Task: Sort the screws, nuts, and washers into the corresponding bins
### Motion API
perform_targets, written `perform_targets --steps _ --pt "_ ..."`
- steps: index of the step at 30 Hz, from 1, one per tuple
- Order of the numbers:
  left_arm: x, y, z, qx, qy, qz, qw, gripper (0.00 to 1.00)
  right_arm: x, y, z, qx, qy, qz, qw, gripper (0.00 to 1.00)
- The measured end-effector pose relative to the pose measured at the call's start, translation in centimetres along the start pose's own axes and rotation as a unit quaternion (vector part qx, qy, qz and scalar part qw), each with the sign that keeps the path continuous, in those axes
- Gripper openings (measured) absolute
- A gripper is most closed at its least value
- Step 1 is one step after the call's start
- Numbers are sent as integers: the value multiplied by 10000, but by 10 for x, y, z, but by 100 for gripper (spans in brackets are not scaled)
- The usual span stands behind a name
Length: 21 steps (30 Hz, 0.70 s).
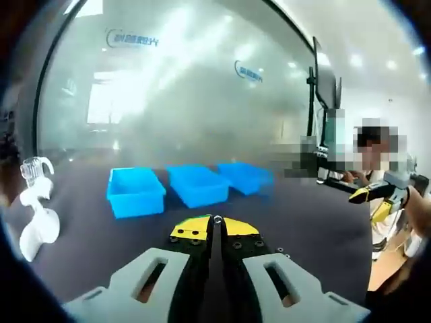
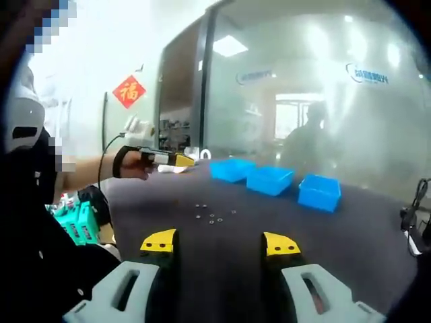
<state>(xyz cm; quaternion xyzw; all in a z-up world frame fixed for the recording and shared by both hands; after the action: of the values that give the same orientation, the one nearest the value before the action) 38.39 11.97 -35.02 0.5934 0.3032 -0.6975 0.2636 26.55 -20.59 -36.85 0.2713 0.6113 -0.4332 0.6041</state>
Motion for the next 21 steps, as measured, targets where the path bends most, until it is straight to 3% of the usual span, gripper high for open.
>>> perform_targets --steps 7,16,21 --pt "-17 19 -40 -350 46 120 9993 5 -1 1 0 17 70 42 10000 43" --pt "-52 53 -98 -734 83 401 9965 5 0 0 -1 39 109 -8 9999 43" --pt "-66 73 -117 -748 117 450 9961 5 0 1 -1 86 128 -11 9999 43"
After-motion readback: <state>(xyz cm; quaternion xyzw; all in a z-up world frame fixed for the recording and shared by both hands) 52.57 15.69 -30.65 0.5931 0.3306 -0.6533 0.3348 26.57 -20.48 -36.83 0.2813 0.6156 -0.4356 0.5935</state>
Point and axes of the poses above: the point that each gripper's makers call its tool centre point, and the gripper's own axes: y roughly forward along the fingers, z roughly to its right, x roughly out of its underside, the point moved 8 cm from there along -y, roughly backward along the fingers, and after that the axes turned 12 degrees about x, right-handed, at the moved point
